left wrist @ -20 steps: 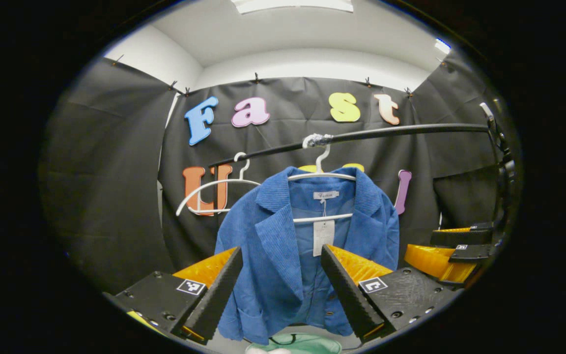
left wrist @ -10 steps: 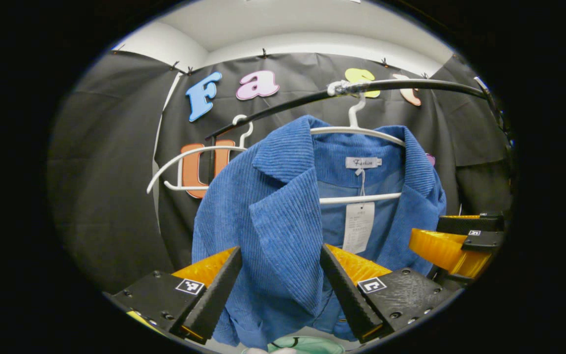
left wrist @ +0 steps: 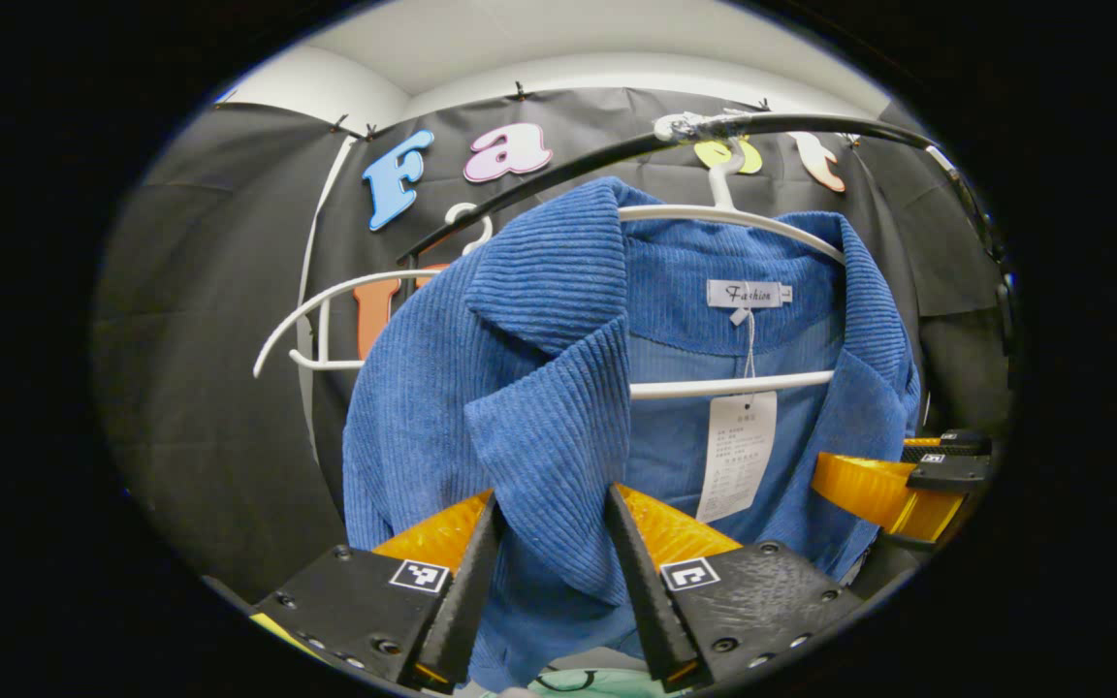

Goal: Grasp the clothes on the hanger with both hands and then place them into the laundry hamper below.

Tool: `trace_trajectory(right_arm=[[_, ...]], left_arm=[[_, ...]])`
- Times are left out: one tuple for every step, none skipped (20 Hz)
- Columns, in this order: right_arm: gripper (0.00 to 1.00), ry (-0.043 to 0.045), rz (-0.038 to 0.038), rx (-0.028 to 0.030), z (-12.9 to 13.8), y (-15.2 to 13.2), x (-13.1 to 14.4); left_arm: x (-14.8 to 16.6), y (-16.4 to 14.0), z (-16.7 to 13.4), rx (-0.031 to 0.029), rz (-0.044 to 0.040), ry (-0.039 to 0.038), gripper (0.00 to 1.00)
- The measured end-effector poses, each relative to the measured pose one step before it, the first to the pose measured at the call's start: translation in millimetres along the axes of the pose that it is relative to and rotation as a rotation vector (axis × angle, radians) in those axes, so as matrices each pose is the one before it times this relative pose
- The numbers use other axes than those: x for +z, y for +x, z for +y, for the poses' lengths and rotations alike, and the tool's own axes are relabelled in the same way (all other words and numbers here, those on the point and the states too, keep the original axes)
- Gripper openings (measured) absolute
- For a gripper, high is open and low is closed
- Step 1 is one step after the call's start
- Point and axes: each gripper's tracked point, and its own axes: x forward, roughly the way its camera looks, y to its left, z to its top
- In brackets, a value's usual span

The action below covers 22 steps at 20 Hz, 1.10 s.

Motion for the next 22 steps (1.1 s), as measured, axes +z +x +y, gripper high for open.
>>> trace_trajectory(right_arm=[[0.42, 0.0007, -0.00172, -0.00968, -2.84, 0.05, 0.58], [0.29, 0.00079, 0.00293, -0.00453, -1.73, 0.11, -0.51], [0.2, 0.0068, 0.00813, 0.01531, 1.94, 0.55, -1.7], [0.12, 0.0157, 0.00281, 0.01837, 1.21, 1.17, -0.31], [0.1, 0.01514, 0.00001, 0.00763, -2.16, -0.68, 0.08], [0.07, 0.01065, 0.00178, 0.00658, -3.18, -1.85, 0.43], [0.06, 0.00713, 0.00191, 0.00626, -1.61, -1.56, -0.36], [0.05, 0.00457, -0.0011, 0.00604, -1.55, 0.13, 0.21], [0.05, -0.00173, 0.00478, 0.00364, -1.9, -1.29, -0.57], [0.05, -0.00082, -0.00237, 0.00482, -1.14, -0.23, 0.65], [0.05, -0.00254, 0.0022, 0.00056, -1.23, 0.21, -0.03], [0.05, -0.00381, -0.00123, -0.00325, -1.64, -0.46, 0.34], [0.05, -0.00101, 0.00133, -0.0004, -0.53, -0.42, 0.39], [0.05, 0.00053, -0.0004, 0.00071, -0.11, -1.72, 0.15], [0.05, -0.00016, -0.00038, 0.00047, -0.73, -1.25, 0.8], [0.05, 0.0001, -0.00245, 0.00126, -2.74, -1.13, 1.37], [0.05, -0.00164, -0.00341, -0.00463, -4.41, -1.72, 2.61], [0.05, -0.00064, -0.00473, -0.00767, -5.99, -1.06, 2.2], [0.05, 0.00473, -0.00433, -0.0071, -6.69, -2.34, 2.96], [0.05, 0.00557, -0.00356, -0.0149, -8.54, -2.62, 2.61], [0.05, 0.00289, -0.00612, -0.01873, -10.1, -1.55, 3.73], [0.05, 0.00072, -0.00732, -0.01488, -8.47, -0.68, 3.24]], left_arm=[[-1.36, 0.65, 1.72, 0.00345, 0.00949, 0.01257, 0.55], [-0.3, 0.87, 1.35, 0.0023, 0.00245, 0.00681, 0.41], [-0.82, 1.5, 1.99, 0.00454, 0.00436, 0.00094, 0.26], [0.1, 0.3, -0.32, -0.00278, 0.00282, -0.0011, 0.12], [-0.84, 0.18, -0.18, -0.00737, 0.00038, -0.00443, 0.14], [-0.21, -0.13, 3.11, 0.01075, 0.00534, 0.00025, 0.12], [-1.3, -0.03, -0.04, -0.00808, 0.00021, -0.00475, 0.07], [0.15, -0.58, 0.57, -0.00169, -0.00096, -0.00232, 0.01], [-0.52, -2.78, 0.54, -0.0027, 0.00292, 0.00218, 0.01], [0.47, 0.12, 0.26, 0.00492, -0.00114, 0.00773, 0.0], [-0.42, -0.44, -1.45, -0.00541, 0.00195, 0.007, 0.0], [0.55, -0.16, 0.36, 0.00468, -0.00103, 0.00849, 0.0], [-0.16, -0.55, 0.48, 0.00099, 0.00016, 0.00444, 0.0], [0.1, -0.29, 1.98, 0.00611, 0.00047, 0.00388, 0.0], [0.78, -0.1, 3.09, 0.00844, -0.00012, 0.00188, 0.0], [0.99, 0.06, 3.4, 0.00947, -0.00095, -0.00049, 0.04], [1.04, -0.26, 3.15, 0.00758, -0.00027, -0.00152, 0.0], [0.11, -0.88, 4.74, 0.01057, 0.00089, -0.00195, 0.0], [0.9, -1.07, 5.24, 0.01128, 0.00109, -0.00019, 0.04], [-0.04, -2.56, 6.76, 0.02046, 0.00301, 0.00596, 0.04], [0.2, -1.31, 5.16, 0.00913, 0.00065, 0.0023, 0.05], [0.78, -0.78, 4.94, 0.00981, 0.00072, 0.00053, 0.0]])
